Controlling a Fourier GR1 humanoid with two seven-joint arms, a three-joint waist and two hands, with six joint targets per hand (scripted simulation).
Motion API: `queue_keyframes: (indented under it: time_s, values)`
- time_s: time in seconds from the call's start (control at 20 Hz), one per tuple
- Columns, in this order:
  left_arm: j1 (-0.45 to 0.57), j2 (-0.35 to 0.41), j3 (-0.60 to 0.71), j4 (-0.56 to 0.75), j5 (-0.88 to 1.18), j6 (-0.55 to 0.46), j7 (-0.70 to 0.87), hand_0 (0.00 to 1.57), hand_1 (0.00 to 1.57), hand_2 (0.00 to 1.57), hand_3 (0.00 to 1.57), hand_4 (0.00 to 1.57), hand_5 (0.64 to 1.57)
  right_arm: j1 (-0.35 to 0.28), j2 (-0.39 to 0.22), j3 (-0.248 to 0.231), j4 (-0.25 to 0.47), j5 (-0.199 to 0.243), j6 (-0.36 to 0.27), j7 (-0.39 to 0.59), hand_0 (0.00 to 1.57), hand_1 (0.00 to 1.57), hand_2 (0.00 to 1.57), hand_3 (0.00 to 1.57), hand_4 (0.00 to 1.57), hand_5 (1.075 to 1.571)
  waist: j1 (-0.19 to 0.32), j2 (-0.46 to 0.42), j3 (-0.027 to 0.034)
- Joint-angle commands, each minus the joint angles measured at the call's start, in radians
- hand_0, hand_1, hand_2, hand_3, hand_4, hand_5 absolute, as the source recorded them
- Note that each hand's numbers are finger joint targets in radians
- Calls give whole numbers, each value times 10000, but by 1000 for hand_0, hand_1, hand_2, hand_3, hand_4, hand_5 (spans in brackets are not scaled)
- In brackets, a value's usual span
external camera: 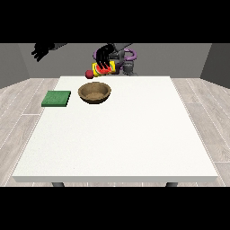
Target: Pick the cup and pour the ball into the bowl, then pick the bowl and place it on the pad
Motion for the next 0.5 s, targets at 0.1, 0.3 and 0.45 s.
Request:
queue_keyframes:
  time_s: [0.1, 0.3, 0.45]
  values:
    - [797, 942, 2112, -1254, 1869, 1789, -935, 805, 805, 1571, 1563, 1168, 1561, 362, 360, 34, -278, 124, -704, 322, 0, 0, 0, 50, 713, 1548, 778, -608, -35]
    - [1184, 1499, 4325, -2437, 4332, 2736, -2291, 798, 798, 1187, 884, 1299, 1555, 438, 360, -133, -237, 339, -1106, -37, 0, 0, 0, 114, 762, 1556, 1570, -216, -89]
    - [1028, 1272, 6113, -3377, 6534, 2634, -2818, 0, 0, 0, 0, 1180, 1551, 236, 399, -56, -211, 402, -1287, 171, 0, 0, 0, 0, 784, 1557, 2053, -279, -147]
